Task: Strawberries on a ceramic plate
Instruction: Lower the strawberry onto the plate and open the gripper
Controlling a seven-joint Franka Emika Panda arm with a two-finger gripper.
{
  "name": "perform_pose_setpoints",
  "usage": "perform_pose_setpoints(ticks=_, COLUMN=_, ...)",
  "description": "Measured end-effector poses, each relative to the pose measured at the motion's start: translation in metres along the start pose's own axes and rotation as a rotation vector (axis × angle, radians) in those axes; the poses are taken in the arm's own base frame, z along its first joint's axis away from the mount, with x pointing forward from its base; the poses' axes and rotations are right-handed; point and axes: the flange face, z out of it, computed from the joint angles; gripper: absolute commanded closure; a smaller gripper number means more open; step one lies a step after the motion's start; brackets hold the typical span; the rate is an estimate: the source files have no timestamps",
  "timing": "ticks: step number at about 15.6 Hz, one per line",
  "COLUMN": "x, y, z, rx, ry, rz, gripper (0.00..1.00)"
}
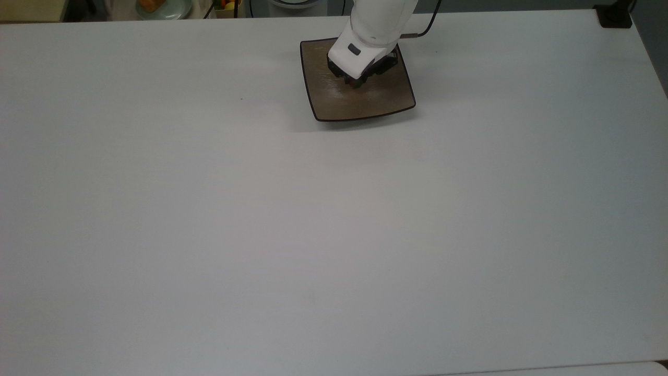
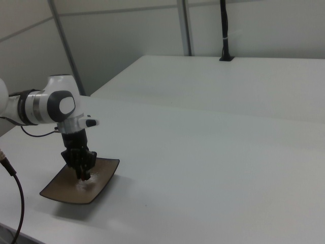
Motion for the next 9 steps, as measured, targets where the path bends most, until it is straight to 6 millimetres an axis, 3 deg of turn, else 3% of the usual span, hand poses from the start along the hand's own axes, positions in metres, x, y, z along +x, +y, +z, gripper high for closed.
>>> perform_pose_setpoints(ticks=2, x=0.0000, y=-0.0002, z=0.0045, rx=-0.001, ry=-0.004, rz=0.000, gripper=0.10)
perform_pose_setpoints(ticks=3, x=-0.0001, y=-0.0002, z=0.0057, rx=-0.002, ry=-0.006, rz=0.000, gripper=0.00)
perform_pose_setpoints(ticks=9, x=0.0004, y=0.0000, z=0.0053, rx=-0.001, ry=-0.005, rz=0.001, gripper=0.00)
